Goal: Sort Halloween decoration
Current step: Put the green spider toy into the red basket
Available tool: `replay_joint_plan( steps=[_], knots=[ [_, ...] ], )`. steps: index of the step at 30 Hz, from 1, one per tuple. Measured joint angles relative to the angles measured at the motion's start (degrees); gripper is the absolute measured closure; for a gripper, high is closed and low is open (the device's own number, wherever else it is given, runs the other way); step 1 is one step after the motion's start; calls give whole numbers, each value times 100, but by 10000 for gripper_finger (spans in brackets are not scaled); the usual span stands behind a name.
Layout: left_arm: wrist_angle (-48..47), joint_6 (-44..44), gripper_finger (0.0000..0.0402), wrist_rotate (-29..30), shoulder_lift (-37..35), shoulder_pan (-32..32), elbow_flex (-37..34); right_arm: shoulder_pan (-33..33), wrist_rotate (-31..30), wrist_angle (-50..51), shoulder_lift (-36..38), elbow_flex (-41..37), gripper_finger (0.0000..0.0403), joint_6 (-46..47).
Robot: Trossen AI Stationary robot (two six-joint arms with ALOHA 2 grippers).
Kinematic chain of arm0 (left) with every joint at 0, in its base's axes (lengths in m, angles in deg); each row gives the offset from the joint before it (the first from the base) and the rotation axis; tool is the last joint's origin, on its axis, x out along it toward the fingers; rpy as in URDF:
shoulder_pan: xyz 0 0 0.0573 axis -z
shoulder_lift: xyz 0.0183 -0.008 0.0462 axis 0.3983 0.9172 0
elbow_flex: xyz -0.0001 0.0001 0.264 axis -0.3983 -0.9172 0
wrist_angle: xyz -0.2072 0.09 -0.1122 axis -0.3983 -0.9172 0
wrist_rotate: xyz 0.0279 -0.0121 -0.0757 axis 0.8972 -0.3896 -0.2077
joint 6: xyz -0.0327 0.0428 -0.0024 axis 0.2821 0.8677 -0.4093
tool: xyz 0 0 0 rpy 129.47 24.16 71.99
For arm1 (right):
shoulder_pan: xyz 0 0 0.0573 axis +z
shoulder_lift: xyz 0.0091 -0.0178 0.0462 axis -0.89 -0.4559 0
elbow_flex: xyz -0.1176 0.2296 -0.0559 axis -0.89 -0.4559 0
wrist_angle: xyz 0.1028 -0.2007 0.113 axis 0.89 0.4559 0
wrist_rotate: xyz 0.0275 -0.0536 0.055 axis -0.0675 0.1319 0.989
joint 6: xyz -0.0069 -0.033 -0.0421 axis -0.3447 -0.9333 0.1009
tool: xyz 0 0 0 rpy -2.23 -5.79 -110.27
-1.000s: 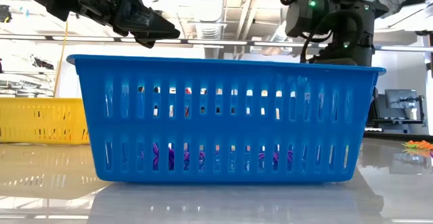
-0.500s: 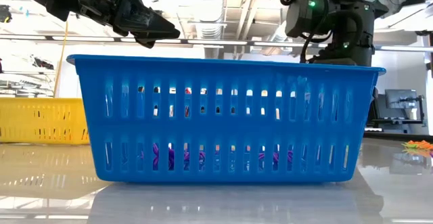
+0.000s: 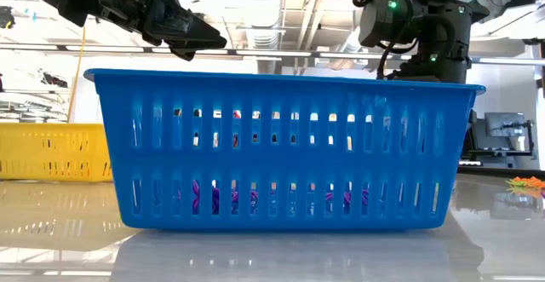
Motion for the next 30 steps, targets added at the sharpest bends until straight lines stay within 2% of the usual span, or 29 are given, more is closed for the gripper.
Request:
replay_joint_plan(
  steps=[4,7,15,30],
  knots=[
    [-1,0,294,0,0,0,0,2,9,10,0,-2,131,-69],
    [0,0,294,-2,0,0,0,2,18,-64,2,-72,109,-24],
    [0,0,294,0,-1,-1,0,2,-2,-417,26,-514,109,7],
    [0,0,294,0,-2,0,0,7,0,-535,22,-527,113,3]
  ],
)
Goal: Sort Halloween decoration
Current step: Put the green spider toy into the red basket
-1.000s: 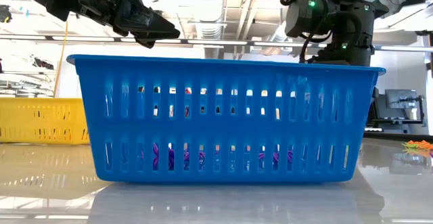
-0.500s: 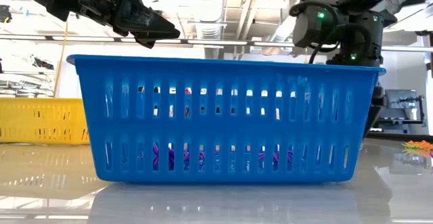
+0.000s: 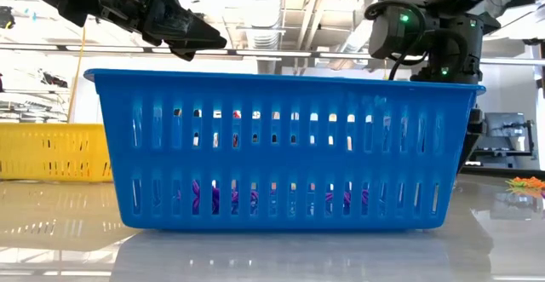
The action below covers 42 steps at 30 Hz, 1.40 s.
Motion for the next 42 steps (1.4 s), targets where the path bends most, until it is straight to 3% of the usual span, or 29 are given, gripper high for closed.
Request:
replay_joint_plan(
  steps=[8,19,24,42],
  knots=[
    [0,0,294,0,0,0,0,0,36,-41,-2,4,136,76],
    [-1,2,294,0,0,-2,0,-2,181,-163,-15,9,291,118],
    [-11,0,294,0,0,0,0,-11,179,-195,-15,8,332,118],
    [-4,1,294,0,0,0,0,-17,140,-115,-24,337,350,-249]
  ],
)
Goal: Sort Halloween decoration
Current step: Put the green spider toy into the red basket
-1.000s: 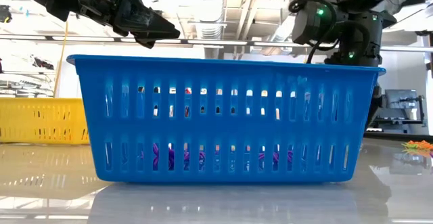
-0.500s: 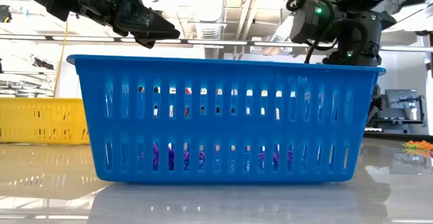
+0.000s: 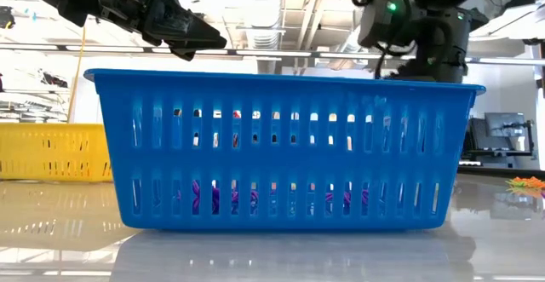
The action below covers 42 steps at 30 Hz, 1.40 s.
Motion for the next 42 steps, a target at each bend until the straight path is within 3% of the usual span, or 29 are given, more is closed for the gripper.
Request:
replay_joint_plan(
  steps=[20,26,30,38,42],
  knots=[
    [-3,2,294,-1,0,-1,0,-323,-18,-19,2,680,350,-901],
    [-4,2,294,0,0,0,0,-620,-429,-76,8,1216,350,-1592],
    [-2,1,294,0,0,-2,0,-1031,-791,-656,11,1437,350,-2166],
    [-2,-27,294,0,0,-2,0,-1974,-763,-2287,-339,1460,349,-3009],
    [-68,-25,294,0,0,-2,-1,-2357,-750,-2442,-739,1537,343,-3147]
  ],
)
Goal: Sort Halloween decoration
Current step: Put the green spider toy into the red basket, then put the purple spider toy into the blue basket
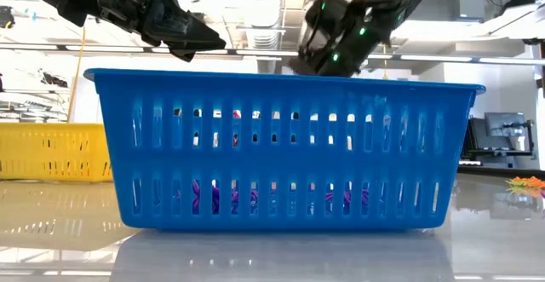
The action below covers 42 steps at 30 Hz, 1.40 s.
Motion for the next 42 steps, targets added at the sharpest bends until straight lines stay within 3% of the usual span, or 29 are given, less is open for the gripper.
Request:
replay_joint_plan(
  steps=[7,15,20,26,30,37,42],
  knots=[
    [-141,87,294,47,0,-3,0,-313,15,517,-310,536,287,-556],
    [-300,0,294,46,0,-4,-1,-273,377,2143,-152,1238,200,-1153],
    [-203,-236,294,46,0,-5,-1,80,1265,3179,205,1224,187,-2183],
    [38,-1001,294,54,84,-5,-1,612,1392,3862,882,1006,190,-2303],
    [416,-1588,294,93,319,-4,4,1077,1418,3289,1649,205,191,-2273],
    [1498,-2249,294,179,1317,176,17,1665,1390,929,3300,-1706,191,-2223],
    [1821,-2387,294,172,2159,374,473,1824,1368,639,4259,-1893,191,-2083]
  ],
)
